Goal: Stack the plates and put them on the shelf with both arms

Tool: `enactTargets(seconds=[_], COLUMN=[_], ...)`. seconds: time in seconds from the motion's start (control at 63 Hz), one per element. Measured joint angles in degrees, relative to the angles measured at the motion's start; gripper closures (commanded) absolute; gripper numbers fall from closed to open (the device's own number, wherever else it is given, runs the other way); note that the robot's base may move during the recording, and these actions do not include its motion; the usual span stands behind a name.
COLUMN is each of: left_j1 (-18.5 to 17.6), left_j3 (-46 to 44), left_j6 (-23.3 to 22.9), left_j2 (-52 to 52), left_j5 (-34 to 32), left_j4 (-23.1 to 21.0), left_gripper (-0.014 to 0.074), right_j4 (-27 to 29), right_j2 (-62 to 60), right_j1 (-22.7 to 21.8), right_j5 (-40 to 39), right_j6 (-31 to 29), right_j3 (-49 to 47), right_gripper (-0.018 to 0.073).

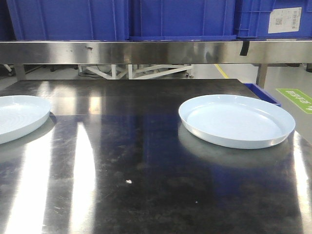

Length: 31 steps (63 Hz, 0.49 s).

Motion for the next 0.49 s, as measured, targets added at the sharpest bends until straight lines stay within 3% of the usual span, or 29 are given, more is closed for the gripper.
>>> enactTargets(seconds=[0.492], left_j1=[0.0], left_j3=[0.0], left_j6=[0.0], left_j2=[0.0], left_j5=[0.0], left_j4=[0.0], left_gripper=[0.0506], right_j4=[0.0], right_j2=[0.0], right_j1=[0.0], right_j5=[0.0], right_j6=[0.0], right_j3=[0.0], right_gripper=[0.0502])
